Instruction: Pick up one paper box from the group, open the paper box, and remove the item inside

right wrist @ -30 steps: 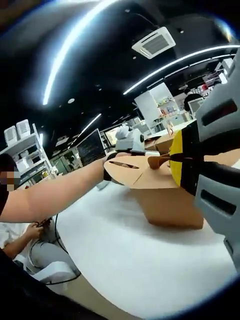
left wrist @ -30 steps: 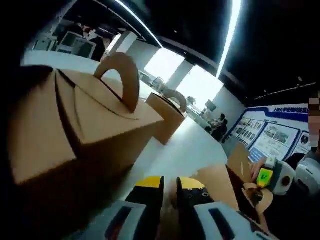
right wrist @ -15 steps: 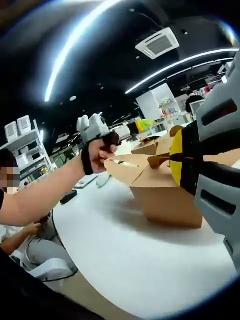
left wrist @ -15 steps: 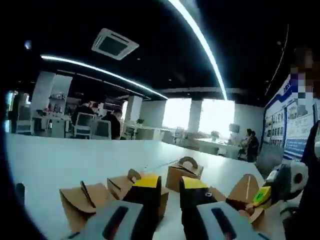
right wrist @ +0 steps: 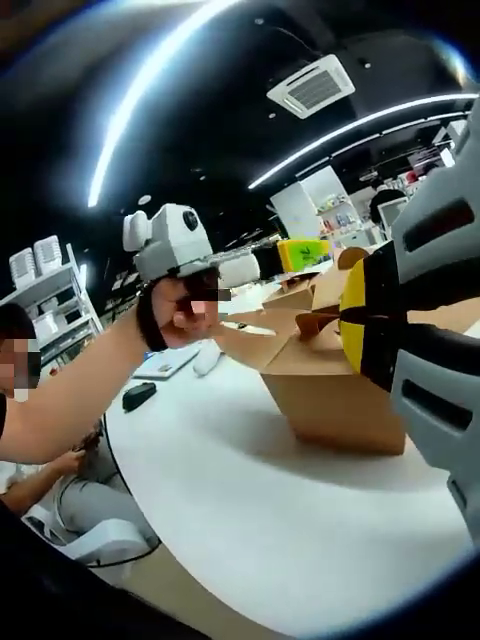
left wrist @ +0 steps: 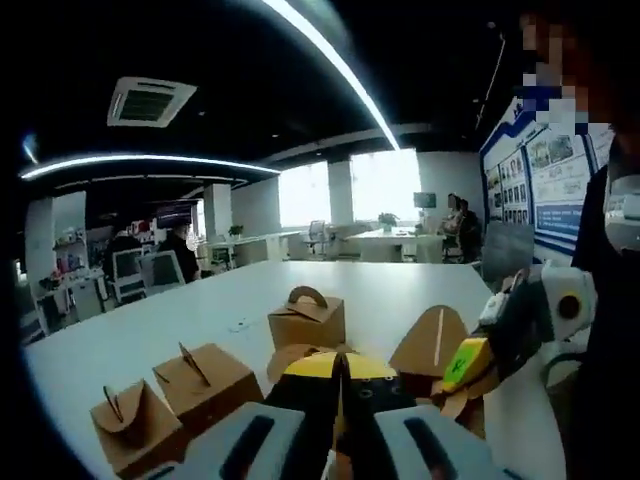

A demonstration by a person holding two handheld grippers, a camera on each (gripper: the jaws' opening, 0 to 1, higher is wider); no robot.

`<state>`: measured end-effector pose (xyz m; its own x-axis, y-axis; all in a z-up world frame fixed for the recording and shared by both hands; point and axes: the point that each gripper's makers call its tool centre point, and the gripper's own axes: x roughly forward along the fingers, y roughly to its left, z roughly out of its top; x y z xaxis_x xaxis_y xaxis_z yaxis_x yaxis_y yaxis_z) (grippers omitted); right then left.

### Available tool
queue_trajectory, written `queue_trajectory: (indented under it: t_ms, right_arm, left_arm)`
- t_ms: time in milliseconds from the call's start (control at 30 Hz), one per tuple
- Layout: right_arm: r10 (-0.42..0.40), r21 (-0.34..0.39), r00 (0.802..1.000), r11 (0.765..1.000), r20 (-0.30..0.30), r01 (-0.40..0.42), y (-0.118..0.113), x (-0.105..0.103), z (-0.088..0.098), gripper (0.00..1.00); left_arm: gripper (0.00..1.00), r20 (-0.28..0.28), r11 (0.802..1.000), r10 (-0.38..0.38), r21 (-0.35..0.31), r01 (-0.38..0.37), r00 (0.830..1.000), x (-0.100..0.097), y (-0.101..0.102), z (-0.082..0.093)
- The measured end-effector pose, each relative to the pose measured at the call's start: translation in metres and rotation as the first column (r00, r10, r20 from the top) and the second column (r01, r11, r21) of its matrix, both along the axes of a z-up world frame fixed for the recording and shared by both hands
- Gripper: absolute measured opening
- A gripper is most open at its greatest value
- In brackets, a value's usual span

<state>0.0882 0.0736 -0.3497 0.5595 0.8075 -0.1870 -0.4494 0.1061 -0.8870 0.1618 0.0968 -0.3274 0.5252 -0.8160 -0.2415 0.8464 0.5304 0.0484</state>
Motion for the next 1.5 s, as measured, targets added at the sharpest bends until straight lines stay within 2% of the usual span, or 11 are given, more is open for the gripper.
queue_trajectory:
  t_ms: [167,300,333,367,533,767,1000,1100,1233,1367,1500]
  right_arm:
    - [-0.004,0.008,1.0,1.0,-0.007,0.004,-0.002,0.001,0.0,0.02]
    - [-0.007,0.012,1.0,1.0,-0.008,0.007,-0.002,0.002,0.0,0.02]
    - [-0.005,0.013,1.0,1.0,-0.01,0.005,-0.002,0.002,0.0,0.02]
    - [-0.004,0.012,1.0,1.0,-0.008,0.004,-0.001,0.002,0.0,0.02]
    - [-0.006,0.022,1.0,1.0,0.008,0.006,-0.002,0.002,0.001,0.02]
    - [0.003,0.042,1.0,0.999,0.017,-0.003,-0.003,-0.002,0.006,0.02]
    - [0.075,0.184,0.995,0.981,-0.068,-0.061,-0.006,-0.017,0.034,0.02]
    - [0.13,0.262,0.982,0.961,-0.141,-0.09,-0.009,-0.026,0.044,0.02]
    - [0.181,0.304,0.958,0.947,-0.222,-0.109,-0.012,-0.035,0.046,0.02]
    - [0.24,0.347,0.91,0.931,-0.339,-0.117,-0.013,-0.045,0.04,0.02]
    - [0.274,0.365,0.879,0.922,-0.389,-0.126,-0.015,-0.054,0.036,0.02]
  left_arm:
    - [0.04,-0.04,0.999,-0.004,0.041,0.006,0.999,-0.006,0.002,-0.019]
    - [0.04,-0.076,0.995,-0.001,0.103,0.009,0.997,-0.009,0.004,-0.043]
    - [0.04,-0.083,0.999,-0.009,0.05,0.013,0.997,-0.011,0.001,-0.039]
    - [0.04,-0.089,0.999,-0.003,0.036,0.006,0.996,-0.01,0.003,-0.038]
    - [0.04,-0.039,0.999,-0.018,0.044,0.019,0.999,-0.012,-0.002,-0.039]
    - [0.04,-0.03,0.999,-0.016,0.045,0.017,0.999,-0.013,-0.004,-0.04]
    - [0.04,-0.031,0.998,0.001,0.06,0.001,1.0,-0.012,-0.002,-0.042]
    - [0.04,-0.031,0.998,0.004,0.057,-0.002,1.0,-0.012,-0.002,-0.042]
    - [0.04,-0.027,0.998,0.004,0.064,-0.002,1.0,-0.012,-0.003,-0.042]
    - [0.04,-0.027,0.997,0.01,0.073,-0.008,1.0,-0.013,-0.003,-0.042]
    - [0.04,-0.031,0.997,0.015,0.074,-0.012,0.999,-0.013,-0.002,-0.043]
